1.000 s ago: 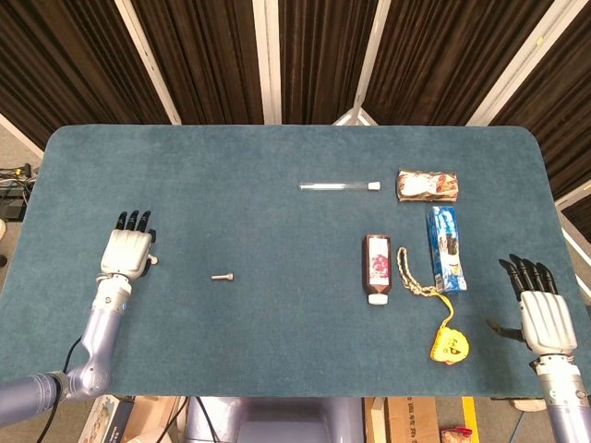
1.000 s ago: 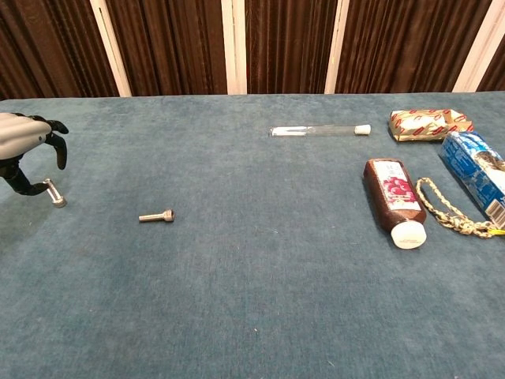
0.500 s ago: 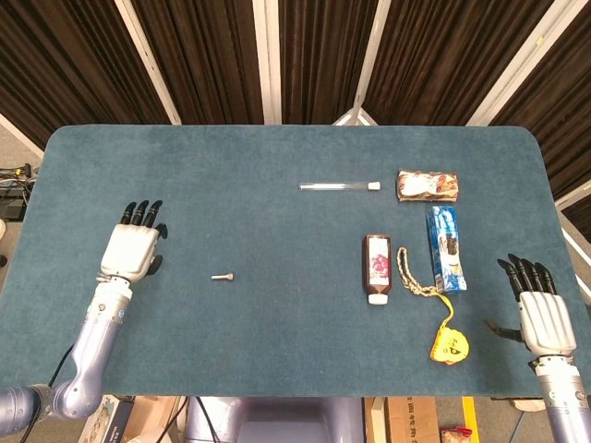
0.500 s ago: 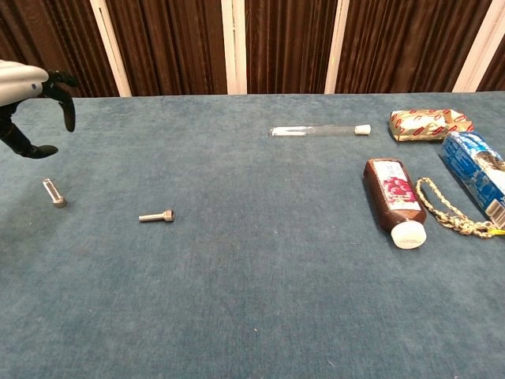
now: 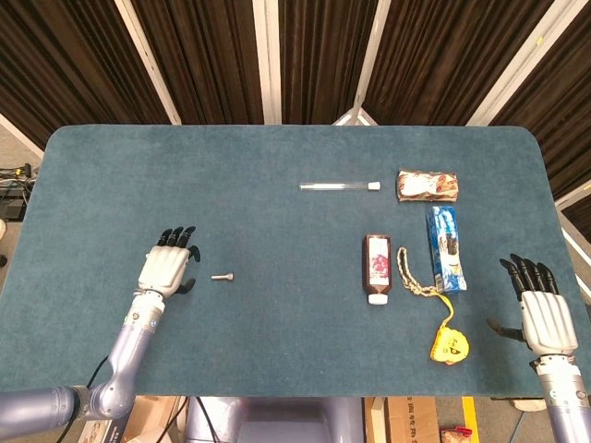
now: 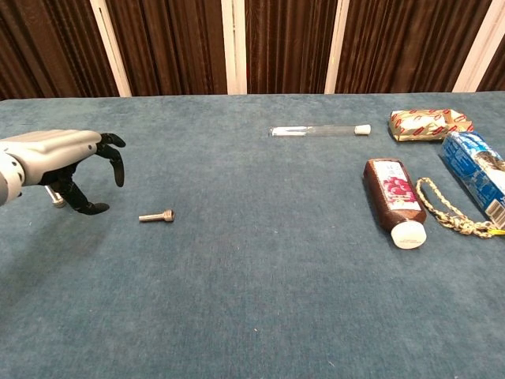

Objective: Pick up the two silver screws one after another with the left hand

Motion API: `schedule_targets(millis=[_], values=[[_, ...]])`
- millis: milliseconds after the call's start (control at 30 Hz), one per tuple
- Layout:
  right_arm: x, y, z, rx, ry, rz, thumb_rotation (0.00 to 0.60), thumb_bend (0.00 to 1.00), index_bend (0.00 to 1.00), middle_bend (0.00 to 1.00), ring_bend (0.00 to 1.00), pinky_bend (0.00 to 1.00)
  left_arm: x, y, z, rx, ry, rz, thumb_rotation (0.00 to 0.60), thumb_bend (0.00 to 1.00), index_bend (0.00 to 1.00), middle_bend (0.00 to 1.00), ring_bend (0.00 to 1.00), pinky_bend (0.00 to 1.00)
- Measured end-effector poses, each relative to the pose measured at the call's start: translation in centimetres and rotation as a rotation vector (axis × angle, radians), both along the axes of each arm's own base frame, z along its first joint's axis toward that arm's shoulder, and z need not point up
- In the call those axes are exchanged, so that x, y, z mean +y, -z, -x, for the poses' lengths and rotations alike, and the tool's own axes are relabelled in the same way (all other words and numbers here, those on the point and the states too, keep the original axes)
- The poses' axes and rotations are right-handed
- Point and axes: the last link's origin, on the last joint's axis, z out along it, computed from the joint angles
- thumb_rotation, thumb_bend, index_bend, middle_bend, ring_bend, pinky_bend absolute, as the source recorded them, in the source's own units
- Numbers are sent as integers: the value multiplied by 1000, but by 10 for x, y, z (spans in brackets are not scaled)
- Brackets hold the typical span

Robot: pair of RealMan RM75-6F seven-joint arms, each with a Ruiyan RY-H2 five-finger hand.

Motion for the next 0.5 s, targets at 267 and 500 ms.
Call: schedule_targets(millis=[267, 500], values=[[0, 0, 1, -2, 3, -3, 600, 147, 131, 91, 47, 0, -3, 15, -3, -5, -15, 13, 600, 423, 455, 41, 0, 0], [-1, 1, 3, -5, 12, -6, 600, 147, 131, 90, 47, 0, -5, 29, -6, -20, -20, 8, 600, 423, 465, 54, 0, 0]])
